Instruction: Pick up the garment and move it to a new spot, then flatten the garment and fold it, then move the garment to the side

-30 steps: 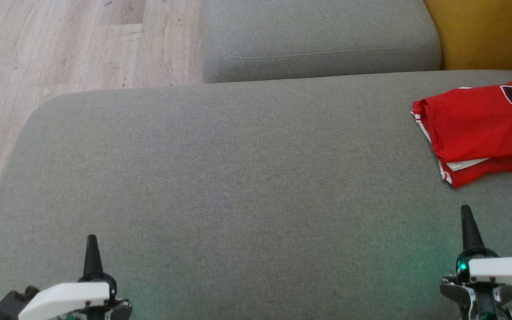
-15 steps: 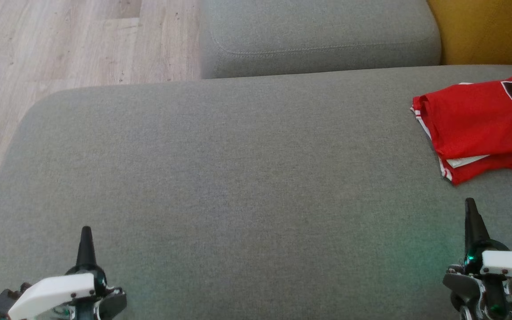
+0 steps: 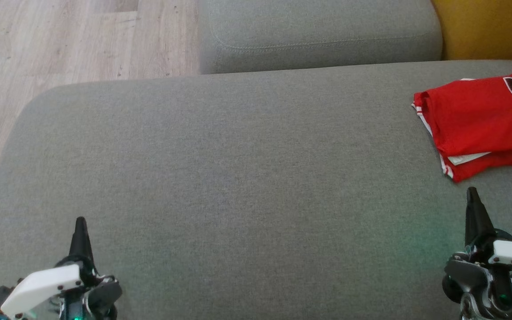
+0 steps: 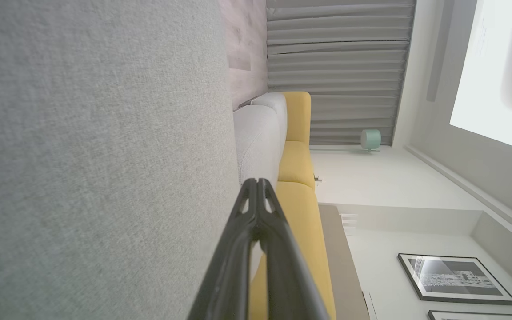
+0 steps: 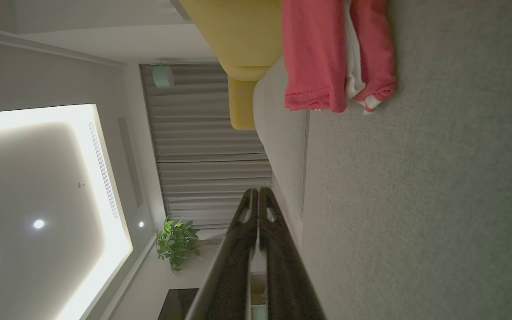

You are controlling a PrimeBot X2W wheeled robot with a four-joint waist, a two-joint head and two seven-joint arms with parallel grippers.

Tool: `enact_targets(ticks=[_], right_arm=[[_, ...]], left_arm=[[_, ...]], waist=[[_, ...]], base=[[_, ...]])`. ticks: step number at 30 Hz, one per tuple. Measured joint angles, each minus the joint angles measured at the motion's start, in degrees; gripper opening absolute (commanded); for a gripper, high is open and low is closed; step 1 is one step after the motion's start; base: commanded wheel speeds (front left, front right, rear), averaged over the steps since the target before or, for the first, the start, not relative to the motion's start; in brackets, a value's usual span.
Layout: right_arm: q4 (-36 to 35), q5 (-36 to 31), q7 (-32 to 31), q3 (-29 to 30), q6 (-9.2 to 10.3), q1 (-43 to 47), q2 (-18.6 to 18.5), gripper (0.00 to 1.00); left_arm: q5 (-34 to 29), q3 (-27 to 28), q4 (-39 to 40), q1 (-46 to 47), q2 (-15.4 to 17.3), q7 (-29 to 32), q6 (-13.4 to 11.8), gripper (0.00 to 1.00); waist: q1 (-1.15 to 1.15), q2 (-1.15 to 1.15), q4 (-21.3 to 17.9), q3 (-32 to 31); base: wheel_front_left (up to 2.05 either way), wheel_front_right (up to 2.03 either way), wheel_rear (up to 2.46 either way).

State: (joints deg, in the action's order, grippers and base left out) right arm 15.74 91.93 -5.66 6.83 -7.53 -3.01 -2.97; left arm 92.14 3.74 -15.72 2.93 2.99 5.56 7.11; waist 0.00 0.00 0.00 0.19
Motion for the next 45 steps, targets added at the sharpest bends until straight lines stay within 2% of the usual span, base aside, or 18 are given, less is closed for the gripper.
enact_targets(ticks=[45], right_arm=[[0.1,0.3,-0.2,0.6,0.0,0.0,0.2,0.0]], left_arm=[[0.3,0.2,0.0,0.4,-0.1,0.4,0.0,0.0]], waist=[[0.0,0.0,0.0,0.0]], base=[[0.0,0.0,0.0]])
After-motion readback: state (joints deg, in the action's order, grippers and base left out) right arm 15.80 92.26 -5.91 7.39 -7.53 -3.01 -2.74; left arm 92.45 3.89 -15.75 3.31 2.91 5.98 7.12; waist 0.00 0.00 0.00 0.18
